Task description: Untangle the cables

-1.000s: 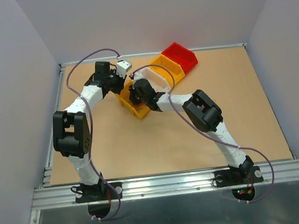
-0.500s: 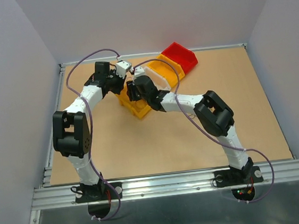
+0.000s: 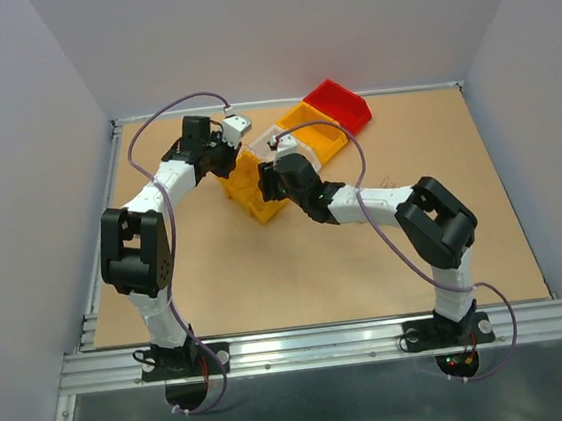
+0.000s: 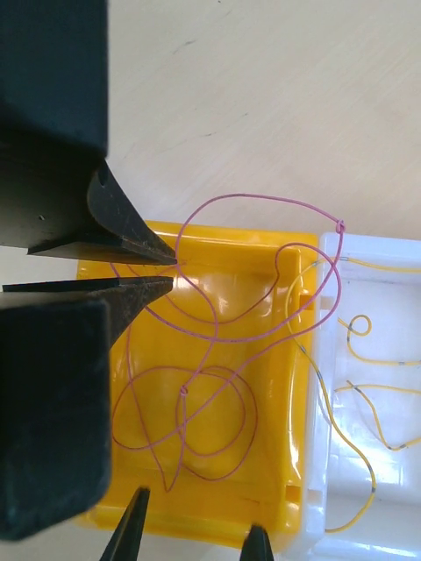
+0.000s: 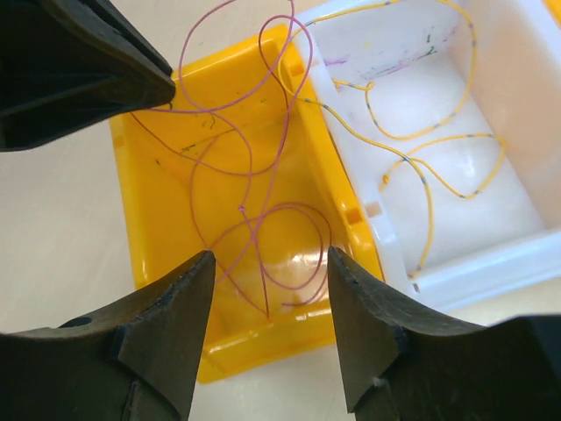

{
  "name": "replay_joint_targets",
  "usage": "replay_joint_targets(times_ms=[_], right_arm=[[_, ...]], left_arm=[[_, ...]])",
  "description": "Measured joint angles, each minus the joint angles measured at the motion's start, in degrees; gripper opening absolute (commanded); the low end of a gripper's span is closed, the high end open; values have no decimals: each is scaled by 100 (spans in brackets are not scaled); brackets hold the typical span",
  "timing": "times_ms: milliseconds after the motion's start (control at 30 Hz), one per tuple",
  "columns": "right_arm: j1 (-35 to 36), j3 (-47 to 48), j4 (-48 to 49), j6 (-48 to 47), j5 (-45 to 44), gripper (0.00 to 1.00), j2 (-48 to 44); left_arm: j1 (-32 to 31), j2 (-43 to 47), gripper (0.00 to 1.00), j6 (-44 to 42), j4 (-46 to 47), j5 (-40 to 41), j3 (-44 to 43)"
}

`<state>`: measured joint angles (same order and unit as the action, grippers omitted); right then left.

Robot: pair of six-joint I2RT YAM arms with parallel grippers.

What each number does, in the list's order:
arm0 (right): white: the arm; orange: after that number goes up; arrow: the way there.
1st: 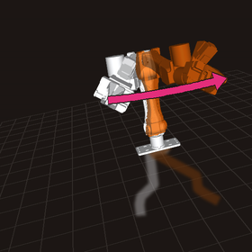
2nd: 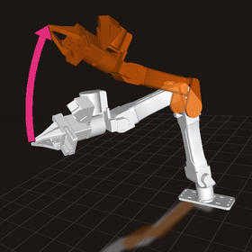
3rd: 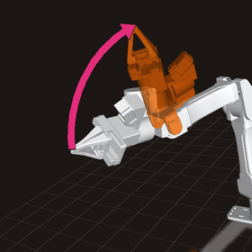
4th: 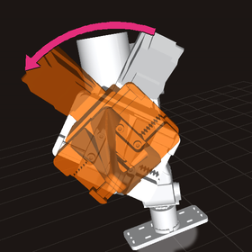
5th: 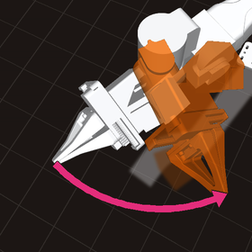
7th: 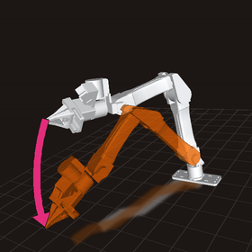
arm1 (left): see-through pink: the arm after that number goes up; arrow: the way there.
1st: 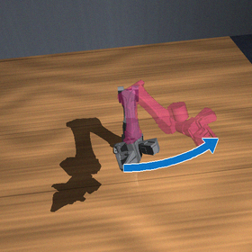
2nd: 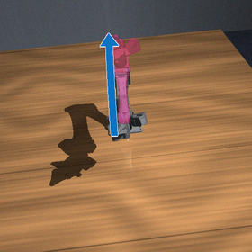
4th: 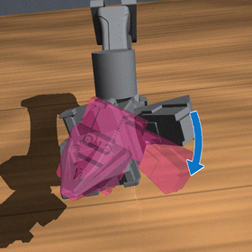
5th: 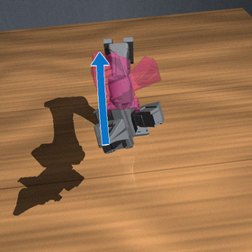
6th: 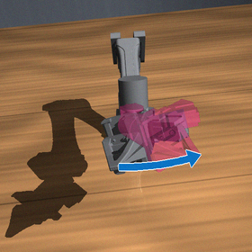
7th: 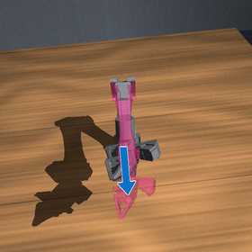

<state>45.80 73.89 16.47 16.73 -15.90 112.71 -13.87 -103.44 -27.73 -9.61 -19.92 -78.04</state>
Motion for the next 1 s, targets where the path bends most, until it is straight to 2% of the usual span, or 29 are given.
replay_joint_targets(times_ms=[100, 200, 367, 500, 533, 833, 1000], right_arm=[[0, -378, 151, -4, -33, 62, -435], [0, -719, 282, -9, -105, 67, -903], [-2, -1353, 479, -7, -396, 74, -1596], [-76, -1950, 505, -2, -608, 77, -2269], [-103, -2116, 505, -2, -651, 77, -2457], [-450, -2791, 614, 61, -807, 78, -3397], [-455, -2881, 662, 83, -789, 78, -3543]], left_arm=[[-83, 0, 24, 0, -2, 68, 0], [-136, 0, 33, 20, 35, 175, 0], [-142, 68, 42, 111, 177, 369, 33], [-140, 236, 54, 197, 330, 496, 133], [-140, 284, 60, 232, 398, 533, 168], [-46, 330, 63, 415, 798, 446, 179], [-13, -334, 63, 420, 662, 229, -573]])
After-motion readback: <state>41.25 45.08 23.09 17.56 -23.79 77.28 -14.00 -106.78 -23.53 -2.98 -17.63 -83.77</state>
